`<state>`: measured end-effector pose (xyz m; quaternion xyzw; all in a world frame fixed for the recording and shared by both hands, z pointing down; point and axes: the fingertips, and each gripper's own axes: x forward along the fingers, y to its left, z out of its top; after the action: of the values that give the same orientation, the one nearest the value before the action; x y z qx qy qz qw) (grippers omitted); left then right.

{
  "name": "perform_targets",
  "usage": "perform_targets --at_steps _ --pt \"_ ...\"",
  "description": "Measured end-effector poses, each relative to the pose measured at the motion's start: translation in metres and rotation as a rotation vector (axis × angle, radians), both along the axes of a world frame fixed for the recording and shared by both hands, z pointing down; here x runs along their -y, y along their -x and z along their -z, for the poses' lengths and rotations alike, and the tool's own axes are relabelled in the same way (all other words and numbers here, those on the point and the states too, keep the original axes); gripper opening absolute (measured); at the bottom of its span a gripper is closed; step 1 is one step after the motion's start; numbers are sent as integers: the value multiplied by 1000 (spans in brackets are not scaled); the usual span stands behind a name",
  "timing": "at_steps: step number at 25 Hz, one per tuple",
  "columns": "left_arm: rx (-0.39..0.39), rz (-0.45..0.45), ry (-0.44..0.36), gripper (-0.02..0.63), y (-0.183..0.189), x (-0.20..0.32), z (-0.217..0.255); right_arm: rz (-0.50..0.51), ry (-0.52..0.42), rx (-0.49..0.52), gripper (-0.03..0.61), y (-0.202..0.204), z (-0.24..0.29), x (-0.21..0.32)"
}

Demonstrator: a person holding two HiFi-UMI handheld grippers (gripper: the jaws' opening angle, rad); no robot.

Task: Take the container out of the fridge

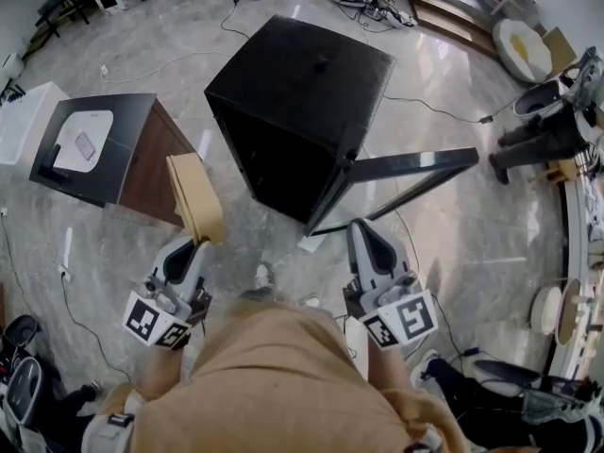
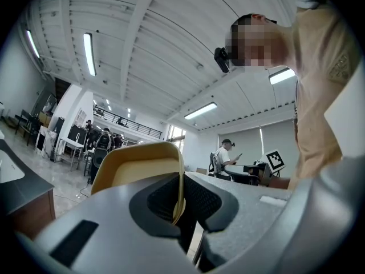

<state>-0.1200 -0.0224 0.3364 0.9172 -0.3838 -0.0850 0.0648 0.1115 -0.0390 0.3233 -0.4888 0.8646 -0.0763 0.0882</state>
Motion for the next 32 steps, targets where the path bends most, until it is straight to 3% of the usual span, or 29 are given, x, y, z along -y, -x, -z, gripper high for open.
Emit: perform_targets --at_steps 16,32 --pt "-13 29 -29 25 6 -5 6 -30 7 -15 0 -3 -2 3" --pt "-27 35 -23 25 -9 -9 4 17 19 -58 0 1 -4 -5"
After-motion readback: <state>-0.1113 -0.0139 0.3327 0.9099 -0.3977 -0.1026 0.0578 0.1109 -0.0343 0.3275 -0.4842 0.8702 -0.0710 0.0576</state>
